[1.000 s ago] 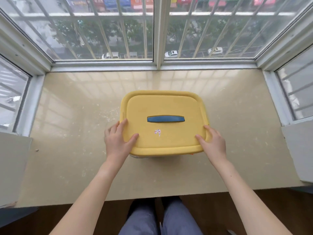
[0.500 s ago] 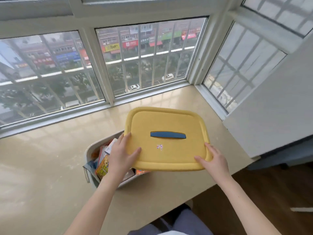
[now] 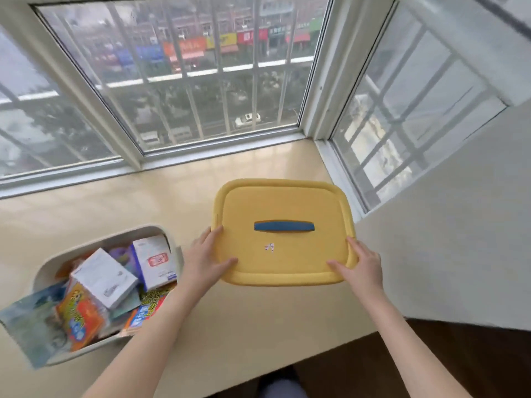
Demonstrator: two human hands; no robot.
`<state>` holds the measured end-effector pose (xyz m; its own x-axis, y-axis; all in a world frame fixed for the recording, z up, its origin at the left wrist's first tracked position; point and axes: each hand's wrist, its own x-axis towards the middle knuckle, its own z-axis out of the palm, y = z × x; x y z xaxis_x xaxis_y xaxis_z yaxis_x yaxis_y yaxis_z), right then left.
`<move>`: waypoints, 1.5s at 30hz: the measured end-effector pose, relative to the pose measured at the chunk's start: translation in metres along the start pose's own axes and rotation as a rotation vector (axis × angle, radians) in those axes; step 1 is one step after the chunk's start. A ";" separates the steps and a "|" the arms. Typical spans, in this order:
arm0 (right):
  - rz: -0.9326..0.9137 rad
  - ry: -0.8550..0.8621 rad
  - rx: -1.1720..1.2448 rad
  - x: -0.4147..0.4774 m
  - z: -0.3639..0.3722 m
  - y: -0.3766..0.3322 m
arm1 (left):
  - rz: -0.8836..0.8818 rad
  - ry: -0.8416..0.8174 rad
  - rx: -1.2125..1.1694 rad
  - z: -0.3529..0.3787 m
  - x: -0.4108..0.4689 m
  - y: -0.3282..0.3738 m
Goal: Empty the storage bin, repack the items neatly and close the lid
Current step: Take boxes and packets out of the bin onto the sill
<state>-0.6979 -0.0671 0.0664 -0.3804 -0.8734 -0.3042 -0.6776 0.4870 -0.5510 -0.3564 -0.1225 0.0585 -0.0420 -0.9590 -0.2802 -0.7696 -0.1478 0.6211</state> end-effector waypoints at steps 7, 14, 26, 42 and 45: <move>-0.029 -0.070 -0.019 0.117 0.049 0.037 | -0.185 -0.013 -0.154 0.077 0.074 -0.017; -0.114 -0.066 -0.044 0.215 0.110 0.054 | -0.192 0.096 -0.037 0.137 0.157 -0.055; -0.247 -0.065 -0.197 0.244 0.164 0.081 | -0.189 0.039 0.280 0.182 0.157 -0.089; -0.849 0.117 -0.153 0.090 0.019 -0.093 | 0.267 0.433 0.240 0.009 0.010 0.071; -0.928 0.076 -0.146 0.026 0.009 -0.104 | 0.261 0.465 0.220 -0.010 -0.050 0.078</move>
<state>-0.6316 -0.1410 0.1088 0.3147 -0.9122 0.2622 -0.8003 -0.4036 -0.4434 -0.4080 -0.0886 0.1277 -0.0018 -0.9698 0.2437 -0.8879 0.1137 0.4458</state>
